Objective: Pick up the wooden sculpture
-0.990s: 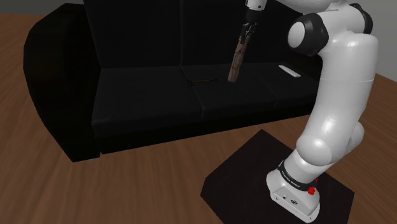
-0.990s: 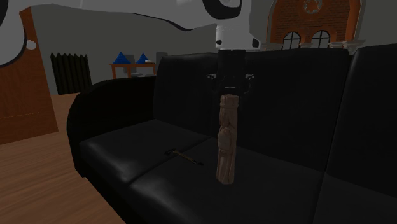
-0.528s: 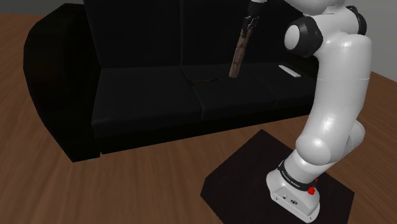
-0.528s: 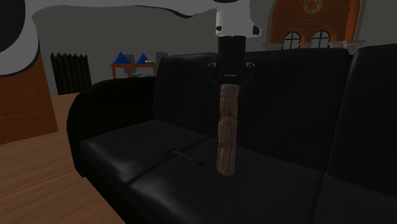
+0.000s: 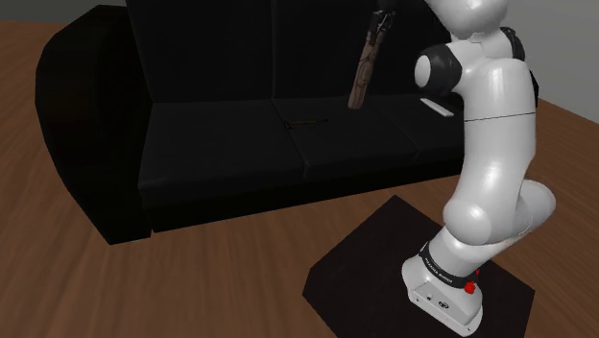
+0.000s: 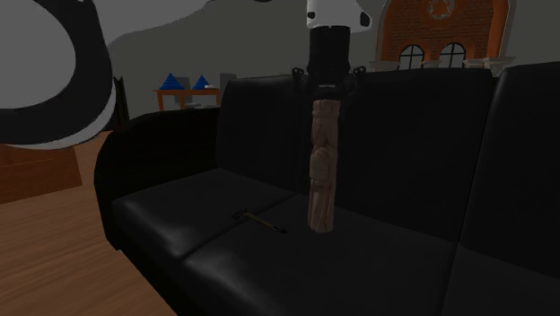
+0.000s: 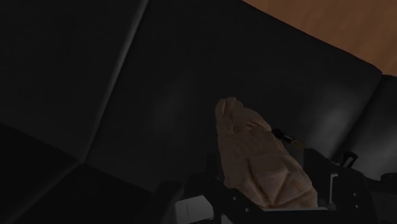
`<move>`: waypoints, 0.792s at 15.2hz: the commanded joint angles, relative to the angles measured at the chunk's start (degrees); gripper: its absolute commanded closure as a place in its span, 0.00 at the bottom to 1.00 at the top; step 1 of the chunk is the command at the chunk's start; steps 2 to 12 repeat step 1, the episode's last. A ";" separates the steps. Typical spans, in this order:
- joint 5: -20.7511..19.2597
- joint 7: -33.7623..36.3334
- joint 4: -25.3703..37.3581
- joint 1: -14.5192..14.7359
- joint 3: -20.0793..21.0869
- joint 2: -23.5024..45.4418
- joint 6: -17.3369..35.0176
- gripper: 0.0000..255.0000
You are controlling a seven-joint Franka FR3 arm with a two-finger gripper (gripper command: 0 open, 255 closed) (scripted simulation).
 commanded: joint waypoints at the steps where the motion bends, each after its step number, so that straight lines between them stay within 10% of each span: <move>1: 0.42 0.30 3.52 -0.84 0.36 1.50 -1.90 1.00; 12: 0.42 0.30 3.52 -0.84 0.36 1.50 -1.90 1.00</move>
